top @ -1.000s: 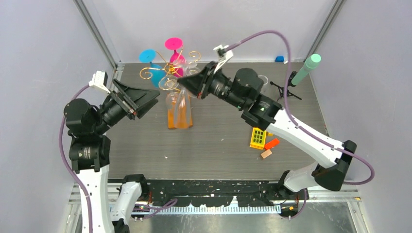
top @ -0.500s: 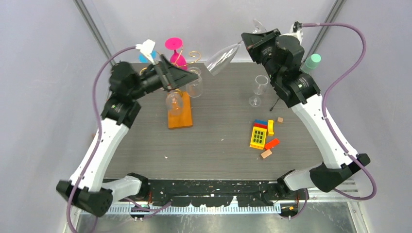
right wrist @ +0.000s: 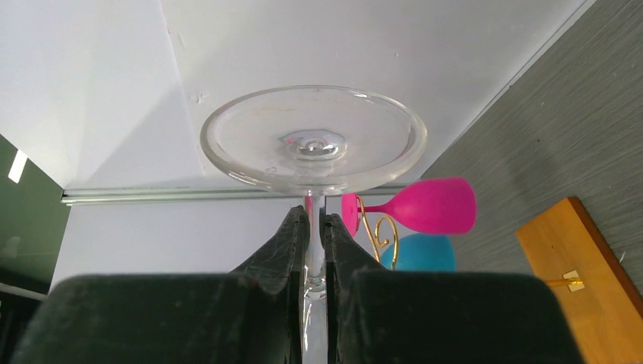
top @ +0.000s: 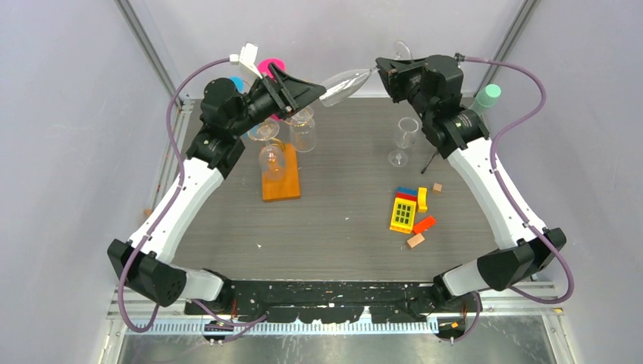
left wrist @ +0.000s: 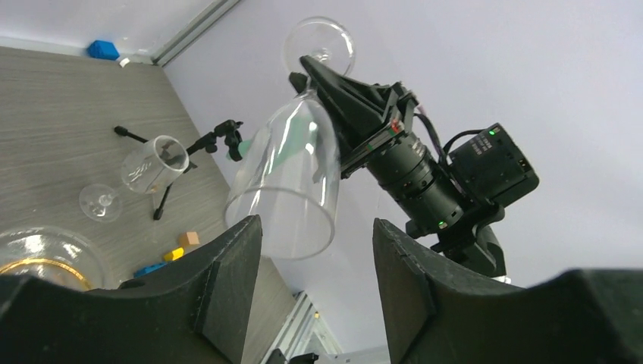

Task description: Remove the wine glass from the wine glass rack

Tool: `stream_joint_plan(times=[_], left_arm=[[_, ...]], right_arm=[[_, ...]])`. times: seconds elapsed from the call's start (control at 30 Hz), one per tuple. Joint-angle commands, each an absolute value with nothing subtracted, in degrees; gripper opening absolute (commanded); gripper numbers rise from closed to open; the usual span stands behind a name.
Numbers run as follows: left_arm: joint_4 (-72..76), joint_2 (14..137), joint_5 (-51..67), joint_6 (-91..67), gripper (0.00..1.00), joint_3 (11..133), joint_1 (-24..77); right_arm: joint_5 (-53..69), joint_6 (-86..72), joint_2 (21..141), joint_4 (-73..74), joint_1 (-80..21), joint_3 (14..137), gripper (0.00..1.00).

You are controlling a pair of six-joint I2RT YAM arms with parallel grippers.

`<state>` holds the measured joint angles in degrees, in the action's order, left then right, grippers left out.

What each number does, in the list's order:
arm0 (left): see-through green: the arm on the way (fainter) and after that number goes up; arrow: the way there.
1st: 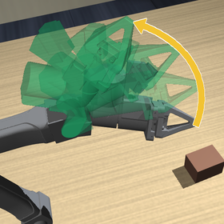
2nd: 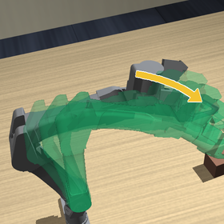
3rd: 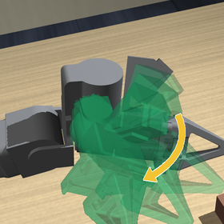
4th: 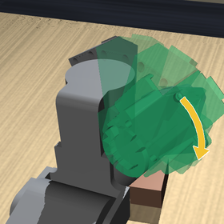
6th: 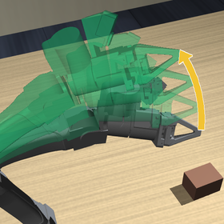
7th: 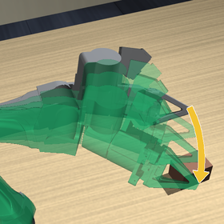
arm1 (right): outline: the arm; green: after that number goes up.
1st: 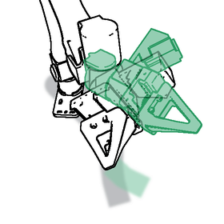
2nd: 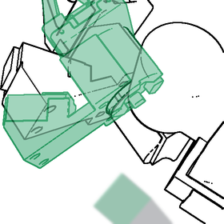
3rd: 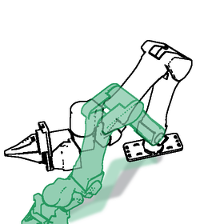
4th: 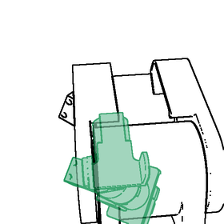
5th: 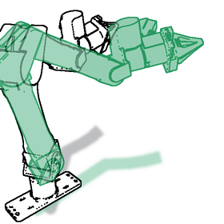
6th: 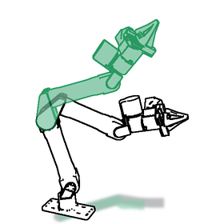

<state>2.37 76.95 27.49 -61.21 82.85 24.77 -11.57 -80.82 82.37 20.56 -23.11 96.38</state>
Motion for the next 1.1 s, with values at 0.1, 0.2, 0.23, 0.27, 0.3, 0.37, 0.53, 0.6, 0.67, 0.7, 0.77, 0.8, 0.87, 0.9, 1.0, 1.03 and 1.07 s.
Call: stream_joint_plan(times=[0.1,0.2,0.23,0.27,0.3,0.37,0.53,0.6,0.67,0.7,0.77,0.8,0.87,0.9,1.0,1.03,1.07], left_arm=[[7.61,78.25,25.92,-63.52,0.56,86.31,25.75],[5.56,78.94,25.85,-63.32,0.53,87.98,25.75],[5.34,79.22,25.96,-63.36,0.52,88.48,25.75],[4.81,79.64,25.90,-63.52,0.50,89.03,25.75],[3.77,79.97,25.59,-63.50,0.48,89.80,25.75],[2.57,80.85,25.21,-63.46,0.43,90.85,25.82],[1.84,82.54,24.29,-63.79,0.33,92.08,26.81],[1.15,83.33,23.92,-63.87,0.29,92.85,27.33],[1.00,84.05,23.52,-63.87,0.27,93.54,27.80],[0.97,84.36,23.50,-63.77,0.26,93.97,27.97],[1.12,84.96,23.38,-63.16,0.26,94.71,28.35],[1.40,85.13,23.30,-62.56,0.24,94.88,28.53],[1.79,85.33,23.16,-61.16,0.15,95.30,28.65],[1.57,85.42,23.01,-59.66,0.10,95.70,28.65],[0.67,85.58,22.24,-55.52,0.00,96.70,28.73],[0.26,85.71,22.05,-53.84,0.00,97.19,28.78],[-1.11,85.88,21.67,-52.21,0.00,97.78,28.82]], right_arm=[[-7.65,-85.34,83.37,14.09,-22.86,95.61,0.00],[-6.63,-85.51,83.85,13.45,-22.85,95.23,0.00],[-6.35,-85.51,83.94,13.14,-22.85,95.16,0.00],[-5.85,-85.52,84.11,12.78,-22.85,95.00,0.00],[-5.56,-85.47,84.29,12.63,-22.85,94.88,0.00],[-4.89,-85.67,84.36,12.07,-22.85,94.28,0.00],[-4.07,-86.82,83.87,10.37,-22.85,91.90,0.00],[-4.08,-86.94,83.59,10.18,-22.85,91.48,0.00],[-4.07,-87.09,83.29,9.86,-22.85,90.85,0.00],[-4.01,-87.23,83.26,9.68,-22.85,90.30,0.00],[-3.66,-87.59,82.92,8.92,-22.87,89.51,0.00],[-3.59,-87.68,82.86,8.76,-22.86,89.36,0.00],[-3.33,-87.44,82.60,8.71,-22.85,89.11,0.01],[-3.29,-87.22,82.37,8.75,-22.85,89.01,0.00],[-3.11,-86.07,82.04,8.78,-22.85,88.72,0.03],[-3.00,-85.57,81.98,8.79,-22.90,88.58,0.09],[-2.60,-85.19,81.93,8.79,-22.87,88.41,0.17]])
